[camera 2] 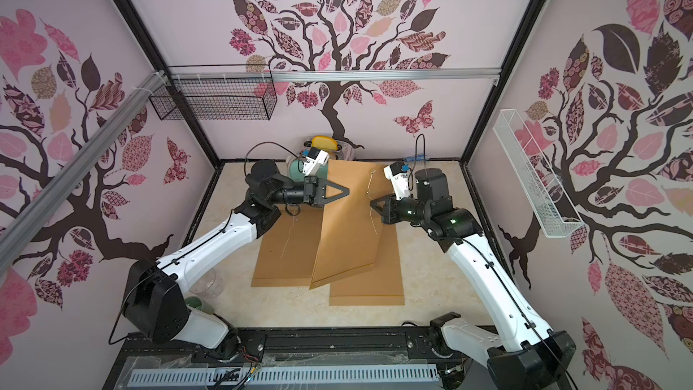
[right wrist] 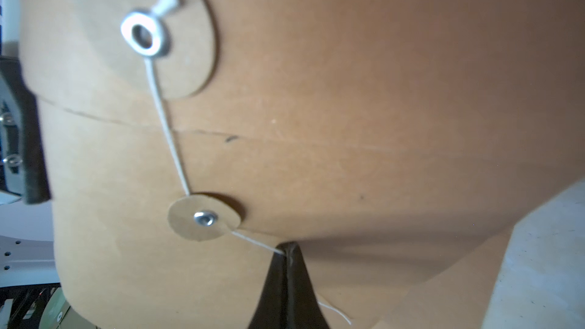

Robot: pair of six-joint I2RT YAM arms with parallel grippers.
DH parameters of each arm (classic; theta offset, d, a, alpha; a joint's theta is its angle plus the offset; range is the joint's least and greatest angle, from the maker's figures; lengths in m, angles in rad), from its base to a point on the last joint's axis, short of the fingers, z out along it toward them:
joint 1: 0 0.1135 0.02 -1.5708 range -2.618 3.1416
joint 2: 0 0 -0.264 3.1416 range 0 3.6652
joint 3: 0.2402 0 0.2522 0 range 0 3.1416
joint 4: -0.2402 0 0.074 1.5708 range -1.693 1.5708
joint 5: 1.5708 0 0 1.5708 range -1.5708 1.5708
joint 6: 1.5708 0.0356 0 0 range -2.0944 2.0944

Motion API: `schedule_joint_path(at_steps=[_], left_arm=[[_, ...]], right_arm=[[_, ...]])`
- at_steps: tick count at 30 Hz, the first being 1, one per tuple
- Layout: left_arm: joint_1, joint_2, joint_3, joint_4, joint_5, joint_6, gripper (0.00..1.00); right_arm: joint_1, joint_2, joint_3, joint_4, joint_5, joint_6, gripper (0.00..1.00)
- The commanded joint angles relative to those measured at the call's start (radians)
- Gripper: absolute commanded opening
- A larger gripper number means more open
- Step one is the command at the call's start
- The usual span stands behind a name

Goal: Close the mouth of the file bag
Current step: Close the file bag.

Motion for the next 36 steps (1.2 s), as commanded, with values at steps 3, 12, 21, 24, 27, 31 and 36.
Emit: schedule_joint_path(at_steps=[3, 12, 21, 24, 27, 31, 36], left_arm=[[-0.001, -0.044, -0.010, 0.068, -0.002, 0.008, 0.00], [0.000, -0.054, -0.031, 0.078, 0.007, 0.005, 0.00], [-0.001, -0.052, -0.028, 0.043, 0.005, 0.030, 0.00], [-0.001, -0.050, -0.022, 0.014, 0.004, 0.051, 0.00], [-0.002, -0.050, -0.016, -0.023, 0.007, 0.078, 0.00], [-0.002, -0.043, -0.013, -0.034, 0.016, 0.087, 0.00], [-0.002, -0.041, -0.016, -0.046, 0.012, 0.099, 0.00]], right_arm=[[-0.017, 0.014, 0.062, -0.051, 0.097, -0.046, 0.00], [-0.027, 0.069, 0.193, -0.107, 0.107, -0.068, 0.00], [-0.027, 0.145, 0.373, -0.262, 0.007, -0.135, 0.00], [-0.027, 0.153, 0.419, -0.327, -0.010, -0.166, 0.00], [-0.027, 0.169, 0.462, -0.388, -0.028, -0.194, 0.00], [-0.027, 0.212, 0.533, -0.463, -0.072, -0.195, 0.00], [-0.025, 0.227, 0.564, -0.482, -0.185, -0.163, 0.00]])
